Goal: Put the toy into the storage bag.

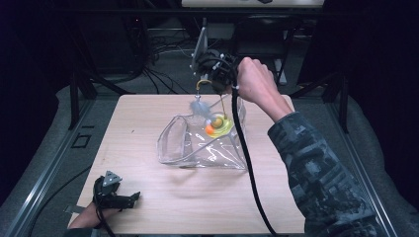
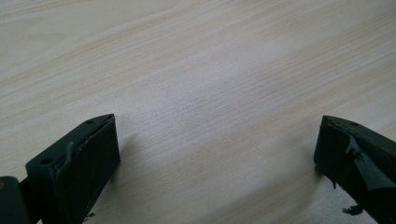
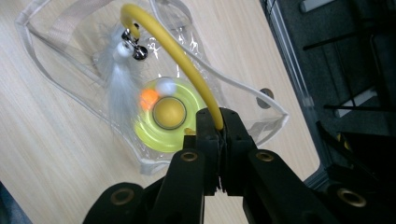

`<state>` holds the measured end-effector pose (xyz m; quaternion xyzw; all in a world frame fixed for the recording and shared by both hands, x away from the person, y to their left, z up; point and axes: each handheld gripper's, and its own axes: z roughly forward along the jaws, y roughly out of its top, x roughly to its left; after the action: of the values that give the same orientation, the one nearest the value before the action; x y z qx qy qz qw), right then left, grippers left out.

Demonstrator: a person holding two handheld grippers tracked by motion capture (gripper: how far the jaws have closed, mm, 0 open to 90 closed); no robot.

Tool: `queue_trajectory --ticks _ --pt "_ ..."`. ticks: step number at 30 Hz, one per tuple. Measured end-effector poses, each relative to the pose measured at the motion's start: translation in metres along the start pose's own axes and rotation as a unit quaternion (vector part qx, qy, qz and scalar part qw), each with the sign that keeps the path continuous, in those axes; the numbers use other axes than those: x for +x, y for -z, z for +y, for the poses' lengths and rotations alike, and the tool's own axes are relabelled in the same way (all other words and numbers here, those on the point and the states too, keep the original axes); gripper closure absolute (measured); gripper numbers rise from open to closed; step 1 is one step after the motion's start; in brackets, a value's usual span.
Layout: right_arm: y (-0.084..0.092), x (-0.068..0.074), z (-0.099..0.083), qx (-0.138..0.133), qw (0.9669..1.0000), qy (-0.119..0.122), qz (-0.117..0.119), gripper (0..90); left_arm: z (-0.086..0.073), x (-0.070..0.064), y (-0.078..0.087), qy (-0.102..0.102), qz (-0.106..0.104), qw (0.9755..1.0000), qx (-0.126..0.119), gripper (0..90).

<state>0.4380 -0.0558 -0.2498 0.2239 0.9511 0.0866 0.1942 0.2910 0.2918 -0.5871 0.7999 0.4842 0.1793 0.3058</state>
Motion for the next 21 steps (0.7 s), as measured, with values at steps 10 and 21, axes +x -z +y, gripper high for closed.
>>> queue_trajectory --ticks 10,21 --pt "-0.019 0.006 -0.006 0.009 0.9998 -0.001 0.017 88.2 0.000 0.000 0.000 0.000 0.000 1.0000 0.000 0.1" --pt "-0.038 0.011 -0.017 0.023 0.9993 0.000 0.029 88.2 0.000 0.000 0.000 -0.002 0.000 1.0000 0.000 0.1"
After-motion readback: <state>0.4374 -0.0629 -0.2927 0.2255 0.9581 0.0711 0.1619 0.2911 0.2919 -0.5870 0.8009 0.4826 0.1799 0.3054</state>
